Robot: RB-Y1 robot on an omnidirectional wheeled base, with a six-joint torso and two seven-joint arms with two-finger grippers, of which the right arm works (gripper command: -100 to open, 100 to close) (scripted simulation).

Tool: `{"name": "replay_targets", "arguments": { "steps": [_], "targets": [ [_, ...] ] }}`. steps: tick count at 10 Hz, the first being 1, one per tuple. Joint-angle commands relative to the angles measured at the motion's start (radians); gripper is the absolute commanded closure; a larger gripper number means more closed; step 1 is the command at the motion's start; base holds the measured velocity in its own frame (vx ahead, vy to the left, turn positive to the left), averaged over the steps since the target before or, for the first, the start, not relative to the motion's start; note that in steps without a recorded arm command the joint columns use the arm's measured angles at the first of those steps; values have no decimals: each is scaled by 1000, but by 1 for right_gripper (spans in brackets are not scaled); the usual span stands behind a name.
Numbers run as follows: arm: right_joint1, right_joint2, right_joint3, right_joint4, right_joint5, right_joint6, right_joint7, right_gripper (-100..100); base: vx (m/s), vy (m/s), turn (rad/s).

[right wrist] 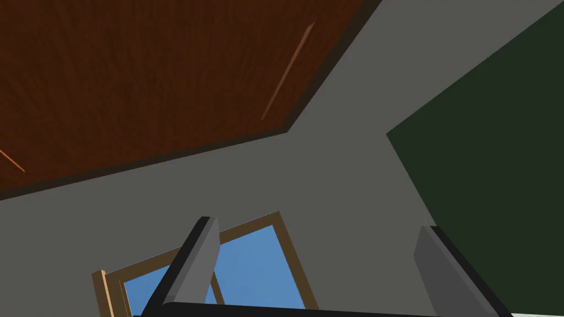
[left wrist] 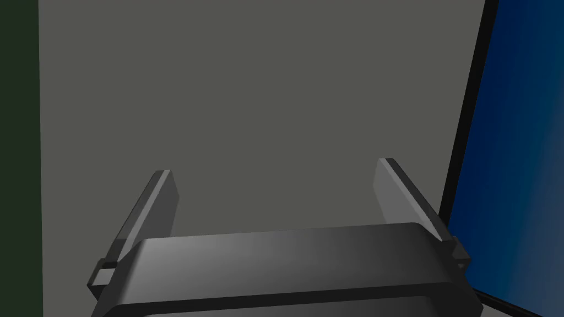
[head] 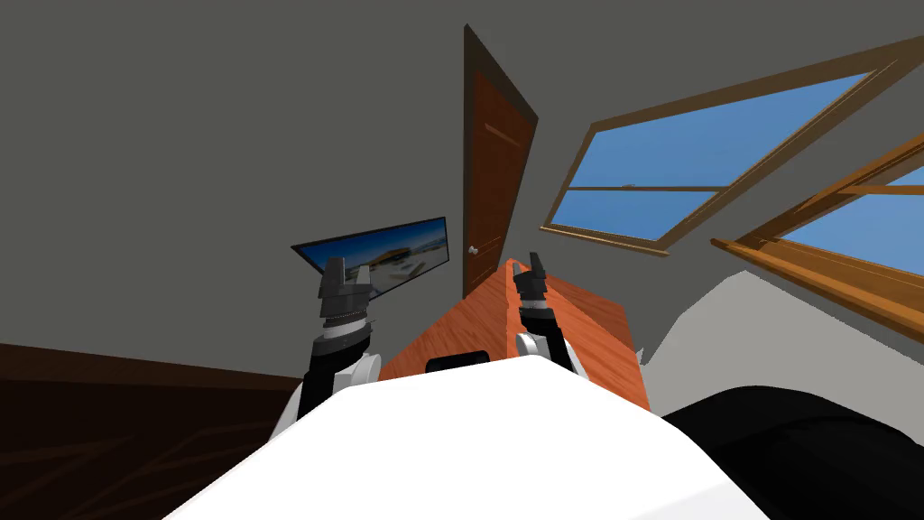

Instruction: Pull the door open

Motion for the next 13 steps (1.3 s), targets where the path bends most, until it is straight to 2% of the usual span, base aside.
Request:
{"name": "replay_targets", "arguments": {
  "steps": [1,6,7,13],
  "targets": [
    [-9,-9,-4,34,15,-13,31,-100,48,-49,77],
    [-32,-27,-15,117,51,-46,104,-100,87,-41,51],
    [-43,-34,-19,154,67,-60,137,-100,98,-79,91],
    [-79,-56,-36,286,125,-111,255,-100,91,-56,69]
  ]
}}
